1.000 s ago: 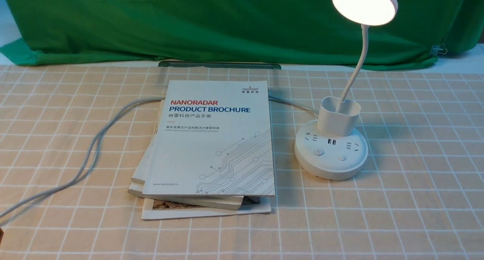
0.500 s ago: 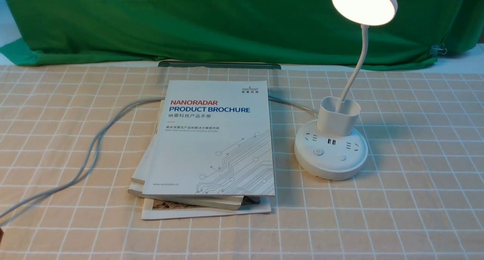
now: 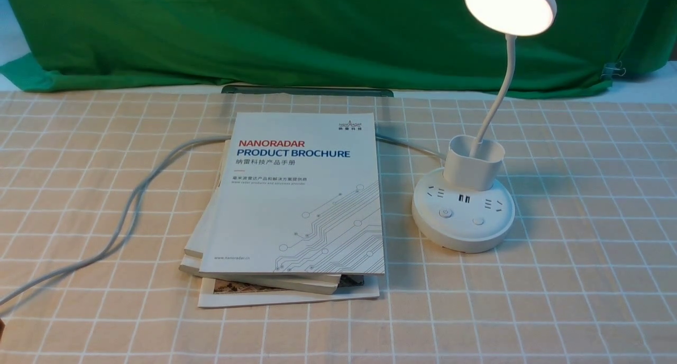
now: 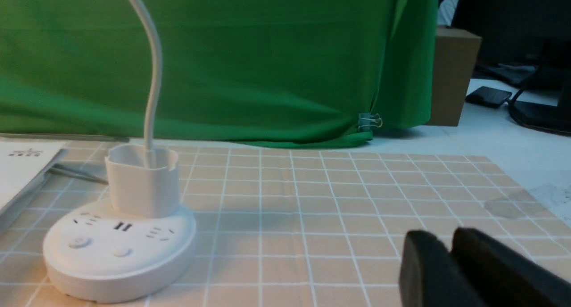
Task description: Turn on the table lamp on the light coffee tablecloth with your hand.
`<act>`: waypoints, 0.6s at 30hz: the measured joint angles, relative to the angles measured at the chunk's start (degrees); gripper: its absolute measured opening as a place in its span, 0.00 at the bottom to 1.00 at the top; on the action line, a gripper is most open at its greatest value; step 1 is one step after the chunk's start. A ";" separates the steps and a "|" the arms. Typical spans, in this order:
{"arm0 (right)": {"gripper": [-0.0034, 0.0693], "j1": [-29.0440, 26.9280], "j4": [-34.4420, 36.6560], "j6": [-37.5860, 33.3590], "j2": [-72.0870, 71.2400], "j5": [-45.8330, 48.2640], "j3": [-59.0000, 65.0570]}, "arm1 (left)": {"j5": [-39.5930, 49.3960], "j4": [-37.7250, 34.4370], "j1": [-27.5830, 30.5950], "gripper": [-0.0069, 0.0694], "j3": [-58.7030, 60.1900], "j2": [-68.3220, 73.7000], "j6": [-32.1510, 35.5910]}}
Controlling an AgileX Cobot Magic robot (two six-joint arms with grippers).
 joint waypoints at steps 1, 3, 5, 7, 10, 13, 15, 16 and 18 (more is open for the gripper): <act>0.24 -0.01 -0.65 1.38 -0.33 0.92 0.00 | 0.00 0.00 0.00 0.12 0.00 0.00 0.00; 0.25 -0.01 -1.12 2.32 -0.75 1.95 0.00 | 0.00 0.00 0.00 0.12 0.00 0.00 0.00; 0.25 0.07 -1.37 3.44 -2.30 4.77 0.00 | -0.06 0.00 0.00 0.12 0.00 0.00 0.00; 0.26 0.07 -0.88 3.72 -3.59 6.71 0.00 | -0.06 0.00 0.00 0.12 0.00 0.00 0.00; 0.27 0.12 0.01 3.76 -3.99 8.74 0.00 | -0.10 0.00 0.00 0.12 0.00 0.00 0.00; 0.28 0.38 0.75 3.83 -3.99 10.28 0.00 | -0.10 0.00 0.00 0.12 0.00 0.00 0.00; 0.28 0.66 0.97 3.89 -3.99 10.84 0.00 | -0.10 0.00 0.00 0.12 0.00 0.00 0.00; 0.28 0.88 1.03 3.95 -3.99 10.96 0.00 | -0.10 0.00 0.00 0.12 0.00 0.00 0.00; 0.29 1.08 1.20 4.19 -3.99 11.26 0.00 | -0.10 0.00 0.00 0.12 0.00 0.00 0.00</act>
